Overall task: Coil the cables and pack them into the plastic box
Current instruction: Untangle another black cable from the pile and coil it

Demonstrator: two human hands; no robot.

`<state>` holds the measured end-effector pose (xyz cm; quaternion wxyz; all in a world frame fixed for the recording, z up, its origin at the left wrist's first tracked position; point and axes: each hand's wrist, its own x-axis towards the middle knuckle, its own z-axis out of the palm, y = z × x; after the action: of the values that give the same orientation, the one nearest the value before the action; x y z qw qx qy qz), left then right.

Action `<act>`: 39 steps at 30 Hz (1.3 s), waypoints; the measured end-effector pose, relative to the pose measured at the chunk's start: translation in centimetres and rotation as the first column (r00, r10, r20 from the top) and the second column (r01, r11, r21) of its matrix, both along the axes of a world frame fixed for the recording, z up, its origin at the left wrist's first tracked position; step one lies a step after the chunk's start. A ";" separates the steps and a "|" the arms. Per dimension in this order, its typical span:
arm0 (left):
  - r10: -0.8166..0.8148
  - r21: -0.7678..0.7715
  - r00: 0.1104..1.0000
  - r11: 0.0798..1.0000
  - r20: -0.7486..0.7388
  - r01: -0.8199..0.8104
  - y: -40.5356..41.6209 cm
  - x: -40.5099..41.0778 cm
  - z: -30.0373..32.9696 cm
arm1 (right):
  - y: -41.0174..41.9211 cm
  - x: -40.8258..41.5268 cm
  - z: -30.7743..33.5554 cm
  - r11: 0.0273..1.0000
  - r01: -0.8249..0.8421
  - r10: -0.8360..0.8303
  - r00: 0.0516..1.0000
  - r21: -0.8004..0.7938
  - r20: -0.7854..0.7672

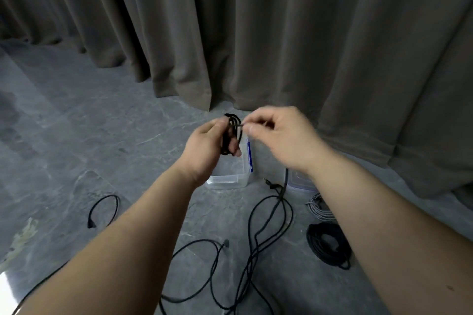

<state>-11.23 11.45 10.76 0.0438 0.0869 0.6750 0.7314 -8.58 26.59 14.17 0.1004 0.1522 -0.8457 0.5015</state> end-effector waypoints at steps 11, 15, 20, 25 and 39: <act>-0.259 0.185 0.958 0.954 0.124 0.234 0.5 0.2 0.5 | 1.8 -0.8 -1.1 0.973 0.160 -0.152 0.986 -0.167 0.061; -0.342 0.233 0.931 0.923 0.127 0.307 1.0 0.4 0.7 | 1.5 -1.2 -2.1 0.936 0.310 -0.330 0.937 -0.170 -0.112; -0.298 0.370 0.948 0.898 0.116 0.237 1.3 0.5 1.3 | 1.6 -1.0 -2.2 0.949 0.206 -0.222 0.974 -0.238 -0.042; -0.293 0.501 0.945 0.846 0.147 0.184 1.6 0.4 1.7 | 0.7 -0.8 -2.3 0.956 0.216 -0.224 0.975 -0.199 -0.015; -0.286 0.323 0.950 0.917 0.121 0.235 2.7 2.3 3.8 | 0.6 -0.3 -1.3 0.931 0.201 -0.154 0.973 -0.306 0.172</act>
<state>-8.90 14.10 14.57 0.1832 0.1206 0.5302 0.8190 -8.87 27.23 12.88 0.1068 0.0197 -0.7682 0.6310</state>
